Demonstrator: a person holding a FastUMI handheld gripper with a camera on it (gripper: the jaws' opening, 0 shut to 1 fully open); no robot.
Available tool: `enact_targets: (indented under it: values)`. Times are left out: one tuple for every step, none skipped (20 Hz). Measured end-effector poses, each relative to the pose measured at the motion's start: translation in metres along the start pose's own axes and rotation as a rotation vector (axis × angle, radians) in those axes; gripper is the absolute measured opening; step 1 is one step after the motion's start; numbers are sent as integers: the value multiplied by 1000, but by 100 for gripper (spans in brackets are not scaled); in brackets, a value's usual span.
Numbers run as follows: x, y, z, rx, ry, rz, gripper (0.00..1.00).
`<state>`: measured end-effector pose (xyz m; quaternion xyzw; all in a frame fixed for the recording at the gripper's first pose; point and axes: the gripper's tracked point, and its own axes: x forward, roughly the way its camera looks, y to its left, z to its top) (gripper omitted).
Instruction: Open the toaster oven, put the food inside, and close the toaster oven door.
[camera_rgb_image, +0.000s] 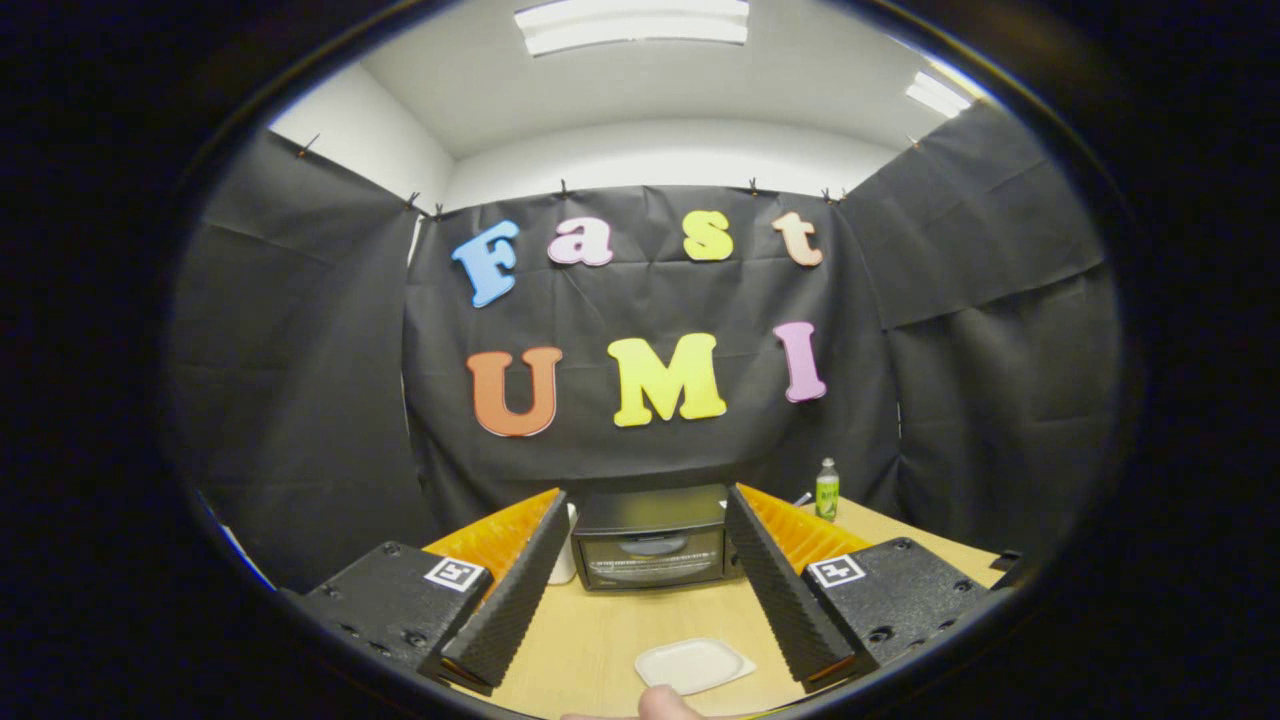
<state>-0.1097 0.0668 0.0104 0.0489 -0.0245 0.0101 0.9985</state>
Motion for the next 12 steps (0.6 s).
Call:
enact_targets:
  values:
    - [2, 3, -1, 10, 0, 5, 100]
    - [4, 5, -1, 8, -4, 5, 100]
    - [5, 4, -1, -3, -8, 2, 100]
    - [7, 4, 0, -20, -12, -5, 100]
    - [7, 7, -1, -36, -17, -6, 100]
    - [7, 10, -1, -42, -20, -3, 100]
    - [8, 12, -1, -41, -23, 3, 100]
    - [10, 13, -1, -38, -25, 6, 100]
    - [11, 12, -2, -37, -23, 5, 100]
    - [11, 12, -3, -41, -18, 6, 100]
    - [12, 11, -5, -48, -12, 7, 100]
    - [13, 9, -5, -53, -9, 3, 100]
